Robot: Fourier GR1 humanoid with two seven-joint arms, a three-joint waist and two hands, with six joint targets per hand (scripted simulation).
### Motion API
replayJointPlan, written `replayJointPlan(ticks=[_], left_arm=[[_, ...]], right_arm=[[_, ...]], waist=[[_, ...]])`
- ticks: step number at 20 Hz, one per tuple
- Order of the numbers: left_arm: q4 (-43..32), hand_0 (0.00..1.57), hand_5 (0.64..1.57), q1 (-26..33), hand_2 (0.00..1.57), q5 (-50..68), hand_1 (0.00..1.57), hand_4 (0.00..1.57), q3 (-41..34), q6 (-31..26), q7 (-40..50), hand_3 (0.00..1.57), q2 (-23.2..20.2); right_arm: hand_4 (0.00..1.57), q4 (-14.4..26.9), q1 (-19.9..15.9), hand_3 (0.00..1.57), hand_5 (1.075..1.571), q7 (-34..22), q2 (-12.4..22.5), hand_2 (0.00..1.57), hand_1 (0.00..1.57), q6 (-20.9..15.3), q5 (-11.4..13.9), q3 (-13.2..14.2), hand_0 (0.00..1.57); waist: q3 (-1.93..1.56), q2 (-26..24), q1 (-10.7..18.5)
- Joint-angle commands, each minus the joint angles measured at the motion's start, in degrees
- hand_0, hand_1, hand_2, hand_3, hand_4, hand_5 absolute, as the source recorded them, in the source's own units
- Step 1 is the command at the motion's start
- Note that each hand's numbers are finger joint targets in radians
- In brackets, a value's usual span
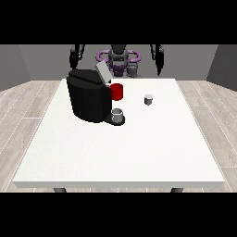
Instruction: Insert the coffee pod into the coffee machine and close the lid
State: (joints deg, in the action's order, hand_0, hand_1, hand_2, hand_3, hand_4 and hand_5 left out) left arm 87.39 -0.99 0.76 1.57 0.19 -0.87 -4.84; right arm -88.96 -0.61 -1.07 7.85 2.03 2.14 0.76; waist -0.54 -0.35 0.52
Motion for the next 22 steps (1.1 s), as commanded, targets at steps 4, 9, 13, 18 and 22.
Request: replayJointPlan(ticks=[4,9,13,18,22], left_arm=[[-1.0,0.00,1.571,-1.3,0.00,-0.7,0.00,0.32,0.1,-1.2,-5.1,0.00,0.8],[-0.3,0.00,1.571,-1.6,0.00,-6.7,0.00,0.00,0.4,-1.2,-6.5,0.00,-4.7],[-4.4,0.00,1.571,-5.7,0.00,-5.4,0.00,0.00,-3.6,-4.7,-3.4,0.00,-9.2],[-14.0,0.00,1.571,-14.0,0.00,-2.8,0.00,0.00,-8.1,-7.3,-2.1,0.00,-11.2],[-18.3,0.00,1.571,-16.5,0.00,-6.6,0.00,0.00,-6.5,-7.1,-0.1,0.00,-11.9]], right_arm=[[0.13,0.7,-0.5,0.00,1.571,-1.7,-2.8,0.00,0.00,-0.2,-1.1,-0.2,0.00],[0.09,1.6,0.9,0.00,1.571,8.3,-7.7,0.00,0.00,-10.2,-1.2,1.9,0.00],[0.22,0.6,-0.6,0.00,1.571,8.2,-6.0,0.00,0.00,-5.1,-4.5,4.6,0.00],[0.18,-2.1,-2.3,0.00,1.571,5.7,-7.8,0.00,0.00,-9.6,-1.0,-1.1,0.00],[0.19,-1.0,-1.6,0.00,1.571,7.3,-7.8,0.00,0.00,-7.1,-2.9,0.0,0.00]], waist=[[0.55,-0.8,-1.2],[0.51,-0.6,-2.6],[0.54,1.3,-4.2],[0.56,4.3,-6.6],[0.55,4.6,-7.4]])
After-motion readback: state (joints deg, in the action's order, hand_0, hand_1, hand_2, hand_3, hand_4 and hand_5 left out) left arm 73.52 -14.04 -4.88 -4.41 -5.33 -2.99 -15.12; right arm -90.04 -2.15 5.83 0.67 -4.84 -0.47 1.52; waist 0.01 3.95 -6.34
